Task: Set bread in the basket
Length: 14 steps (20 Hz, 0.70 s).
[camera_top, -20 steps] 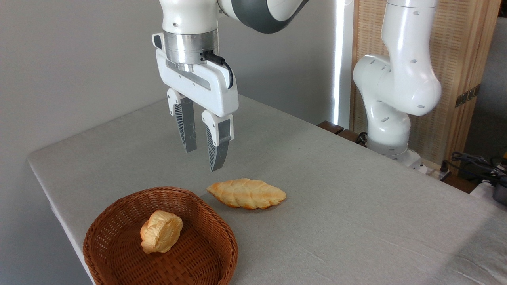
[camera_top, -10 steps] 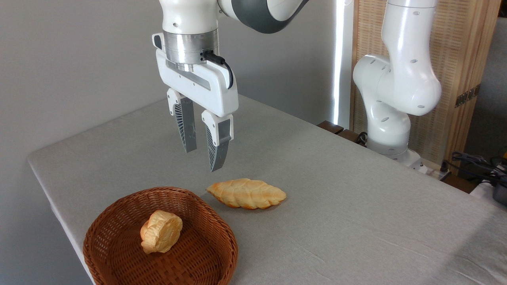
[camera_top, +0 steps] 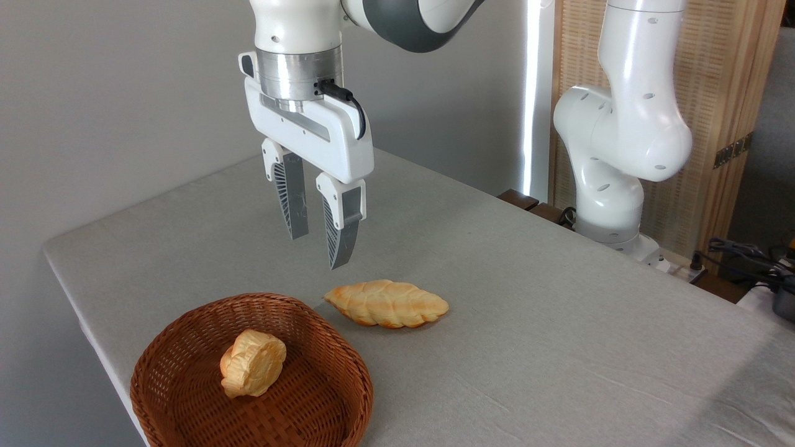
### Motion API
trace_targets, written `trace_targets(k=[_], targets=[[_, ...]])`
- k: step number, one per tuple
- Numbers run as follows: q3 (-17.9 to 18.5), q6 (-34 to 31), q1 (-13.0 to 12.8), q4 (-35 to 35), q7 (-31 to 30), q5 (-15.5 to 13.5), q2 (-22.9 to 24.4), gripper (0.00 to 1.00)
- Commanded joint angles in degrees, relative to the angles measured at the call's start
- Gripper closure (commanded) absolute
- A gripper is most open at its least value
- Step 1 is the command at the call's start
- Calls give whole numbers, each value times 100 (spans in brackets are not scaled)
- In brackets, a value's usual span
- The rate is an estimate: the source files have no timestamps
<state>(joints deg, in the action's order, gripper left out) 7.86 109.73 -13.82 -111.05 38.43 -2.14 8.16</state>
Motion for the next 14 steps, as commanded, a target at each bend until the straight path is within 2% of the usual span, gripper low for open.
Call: trace_targets(k=[1, 14], targets=[[41, 13, -15, 57, 121, -32, -16, 0], [23, -75, -77, -110, 209, 12, 37, 0]])
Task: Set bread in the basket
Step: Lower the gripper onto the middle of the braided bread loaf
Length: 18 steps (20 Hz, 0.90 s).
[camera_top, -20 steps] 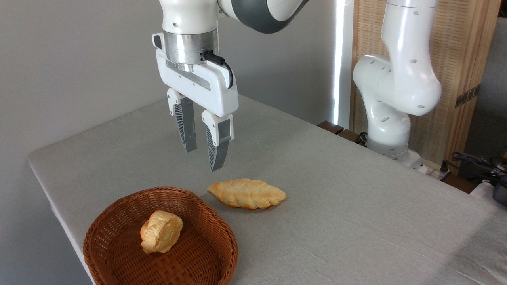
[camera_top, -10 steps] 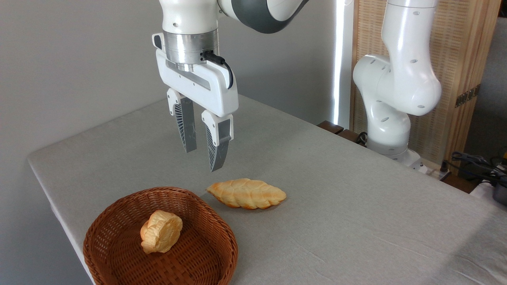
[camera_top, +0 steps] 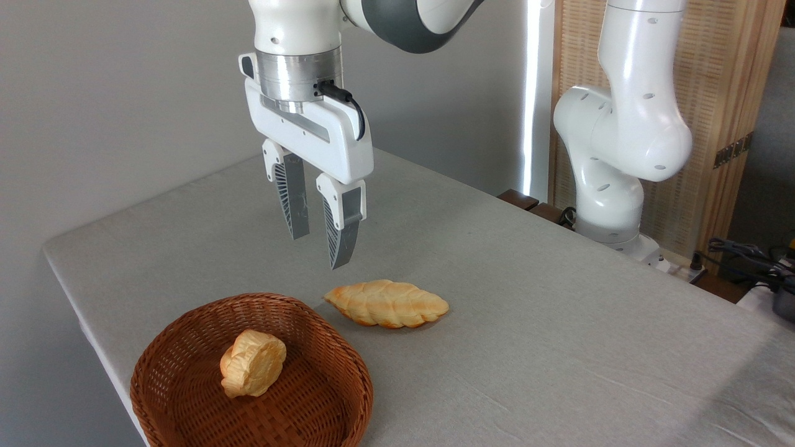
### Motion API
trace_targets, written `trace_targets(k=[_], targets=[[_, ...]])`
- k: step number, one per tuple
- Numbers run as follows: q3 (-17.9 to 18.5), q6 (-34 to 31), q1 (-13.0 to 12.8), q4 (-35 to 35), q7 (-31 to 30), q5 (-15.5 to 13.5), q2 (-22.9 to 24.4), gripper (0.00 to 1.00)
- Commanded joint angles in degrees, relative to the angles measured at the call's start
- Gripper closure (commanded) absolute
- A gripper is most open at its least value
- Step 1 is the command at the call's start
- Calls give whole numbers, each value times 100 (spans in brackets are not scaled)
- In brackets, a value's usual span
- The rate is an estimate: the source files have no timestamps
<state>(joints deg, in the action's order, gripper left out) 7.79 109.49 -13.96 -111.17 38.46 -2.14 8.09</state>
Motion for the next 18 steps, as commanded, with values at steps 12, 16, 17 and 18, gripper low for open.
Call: trace_targets(k=[12, 16, 17, 18], targets=[[293, -173, -45, -932, 2788, 30, 219, 0], [329, -182, -45, -1126, 3317, 30, 219, 0], [329, -182, -45, -1170, 3317, 30, 219, 0], [329, -182, -45, -1205, 3335, 30, 210, 0]])
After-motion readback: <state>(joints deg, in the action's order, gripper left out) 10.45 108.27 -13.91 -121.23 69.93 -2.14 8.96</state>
